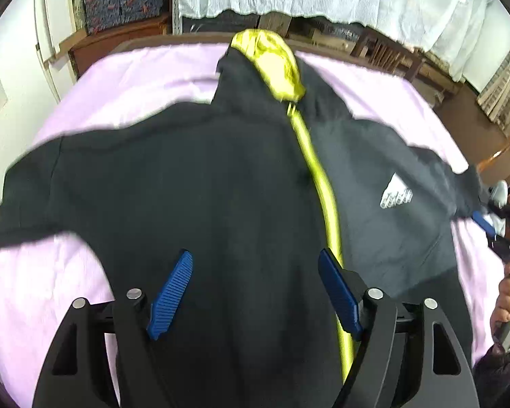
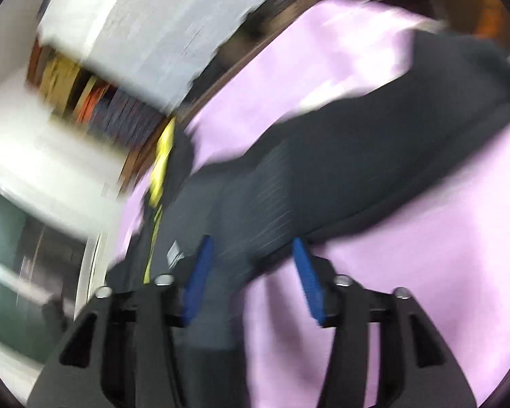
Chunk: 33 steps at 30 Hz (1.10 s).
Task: Fold large clothes
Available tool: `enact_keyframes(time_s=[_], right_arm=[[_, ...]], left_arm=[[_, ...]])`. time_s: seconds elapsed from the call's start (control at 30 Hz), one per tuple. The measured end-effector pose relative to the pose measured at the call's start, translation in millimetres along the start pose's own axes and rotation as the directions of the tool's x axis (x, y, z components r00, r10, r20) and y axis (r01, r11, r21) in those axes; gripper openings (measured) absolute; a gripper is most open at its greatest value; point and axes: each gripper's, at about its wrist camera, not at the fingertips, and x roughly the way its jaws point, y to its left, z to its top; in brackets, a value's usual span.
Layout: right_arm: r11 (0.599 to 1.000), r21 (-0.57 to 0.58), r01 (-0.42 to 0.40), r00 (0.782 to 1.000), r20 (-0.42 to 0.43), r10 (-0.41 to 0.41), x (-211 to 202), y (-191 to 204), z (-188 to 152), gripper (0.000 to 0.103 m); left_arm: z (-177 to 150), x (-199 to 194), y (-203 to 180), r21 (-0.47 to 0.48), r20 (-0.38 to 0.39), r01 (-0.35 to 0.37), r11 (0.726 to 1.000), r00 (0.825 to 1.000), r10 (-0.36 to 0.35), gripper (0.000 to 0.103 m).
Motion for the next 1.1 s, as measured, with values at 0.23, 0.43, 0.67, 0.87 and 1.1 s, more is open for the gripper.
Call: enact_keyframes(time_s=[0.23,0.43,0.67,0.87,1.1], right_arm=[[0.973,0.195,0.124,0.974,0.161,-0.157,-49,-65,21,0.054],[0.951,0.289,0.109,0.976,0.148,-0.157,-42,-84,23,0.055],[0.929,0.369,0.042,0.956,0.256,-0.145,-33,-110,61,0.054],[0.935,0.354,-0.002,0.915,0.377,-0.141,-56,-125,67,0.004],[0.885,0.456,0.097,0.891,0.357,-0.281,-74,-146,60,0.004]], left_arm=[[23,33,-14,0.018,0.025,-0.044,0.999,0.999,0.044,0.082],[17,49,-4,0.014,0.040,-0.054,0.998,0.998,0.054,0.086],[15,53,0,0.015,0.045,-0.072,0.997,0.996,0.071,0.096],[14,53,-1,0.015,0.047,-0.080,0.997,0.996,0.079,0.097],[12,53,1,0.012,0.046,-0.086,0.996,0.995,0.085,0.099]])
